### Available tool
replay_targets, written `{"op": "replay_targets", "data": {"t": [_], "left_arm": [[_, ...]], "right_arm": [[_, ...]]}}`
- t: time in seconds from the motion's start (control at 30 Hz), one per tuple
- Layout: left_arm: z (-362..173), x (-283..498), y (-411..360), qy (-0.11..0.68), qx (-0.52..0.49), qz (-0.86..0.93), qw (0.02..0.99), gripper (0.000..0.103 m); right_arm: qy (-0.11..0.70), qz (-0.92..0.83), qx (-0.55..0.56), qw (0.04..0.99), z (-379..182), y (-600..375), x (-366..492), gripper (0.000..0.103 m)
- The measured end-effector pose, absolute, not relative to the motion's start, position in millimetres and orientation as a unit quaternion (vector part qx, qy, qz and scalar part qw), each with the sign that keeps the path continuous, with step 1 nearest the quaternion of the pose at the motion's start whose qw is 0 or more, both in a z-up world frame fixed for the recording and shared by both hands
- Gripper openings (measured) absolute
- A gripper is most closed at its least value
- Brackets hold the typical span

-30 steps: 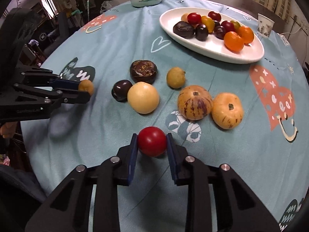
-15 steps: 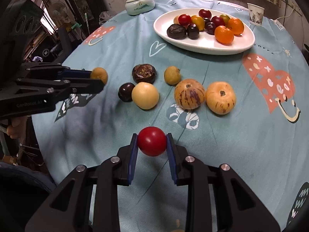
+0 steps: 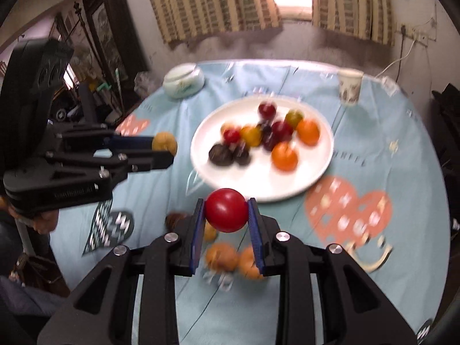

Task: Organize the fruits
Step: 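Place the yellow fruit and red cherry on the white plate and open both tools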

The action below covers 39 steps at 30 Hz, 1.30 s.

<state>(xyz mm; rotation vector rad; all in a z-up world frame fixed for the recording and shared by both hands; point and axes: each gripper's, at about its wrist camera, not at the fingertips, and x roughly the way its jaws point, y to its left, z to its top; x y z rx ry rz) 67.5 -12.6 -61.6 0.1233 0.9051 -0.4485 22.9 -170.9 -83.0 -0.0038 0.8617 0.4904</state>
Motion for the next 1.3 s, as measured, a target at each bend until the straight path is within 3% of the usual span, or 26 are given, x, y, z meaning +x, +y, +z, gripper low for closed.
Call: {"op": "replay_targets", "data": {"t": [0.23, 0.6, 0.9, 0.93, 0.97, 1.17, 1.3], "left_arm": [[-62, 106, -36, 0.432, 0.068, -0.193, 0.879, 0.027], [-95, 148, -39, 0.467, 0.053, -0.179, 0.865, 0.027], [-115, 158, -26, 0.490, 0.046, -0.149, 0.857, 0.051], [-114, 158, -25, 0.491, 0.044, -0.148, 0.858, 0.051], [-113, 157, -24, 0.491, 0.041, -0.146, 0.858, 0.052], [-104, 144, -22, 0.485, 0.044, -0.140, 0.862, 0.054], [-96, 124, -21, 0.473, 0.054, -0.129, 0.870, 0.064]], "right_arm": [[0.383, 0.221, 0.018, 0.897, -60, -183, 80, 0.029], [0.415, 0.209, 0.008, 0.886, -89, -178, 152, 0.029], [0.457, 0.184, -0.051, 0.869, -126, -157, 180, 0.036], [0.455, 0.184, -0.046, 0.870, -125, -159, 179, 0.047], [0.451, 0.181, -0.039, 0.873, -123, -162, 177, 0.069], [0.428, 0.175, -0.004, 0.887, -106, -181, 157, 0.071], [0.427, 0.175, 0.004, 0.887, -102, -186, 125, 0.071]]}}
